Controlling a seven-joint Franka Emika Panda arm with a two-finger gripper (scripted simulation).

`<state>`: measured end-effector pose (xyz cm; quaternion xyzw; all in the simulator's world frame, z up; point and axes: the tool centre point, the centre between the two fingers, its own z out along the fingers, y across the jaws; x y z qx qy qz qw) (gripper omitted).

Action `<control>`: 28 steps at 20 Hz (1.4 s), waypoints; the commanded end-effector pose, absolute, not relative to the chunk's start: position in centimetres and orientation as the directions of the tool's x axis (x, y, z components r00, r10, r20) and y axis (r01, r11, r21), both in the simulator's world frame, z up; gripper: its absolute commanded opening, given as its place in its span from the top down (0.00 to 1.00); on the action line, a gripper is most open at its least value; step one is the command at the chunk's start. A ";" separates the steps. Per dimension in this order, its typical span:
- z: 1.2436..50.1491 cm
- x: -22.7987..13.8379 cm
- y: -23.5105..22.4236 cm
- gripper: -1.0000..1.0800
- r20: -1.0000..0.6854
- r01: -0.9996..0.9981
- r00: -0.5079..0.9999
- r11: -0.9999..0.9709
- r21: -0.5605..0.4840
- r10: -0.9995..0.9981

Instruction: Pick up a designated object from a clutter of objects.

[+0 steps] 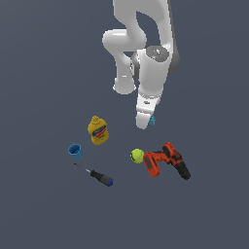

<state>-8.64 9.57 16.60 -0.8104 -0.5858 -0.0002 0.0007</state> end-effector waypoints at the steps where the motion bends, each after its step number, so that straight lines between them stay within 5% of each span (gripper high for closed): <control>1: 19.0 -8.5 9.5 1.00 0.003 0.950 0.313 -0.313 -0.001 0.950; 17: 33.5 -6.8 8.6 1.00 0.002 0.949 0.314 -0.314 -0.001 0.949; 28: 38.9 -5.9 8.2 1.00 0.000 0.949 0.315 -0.315 0.000 0.949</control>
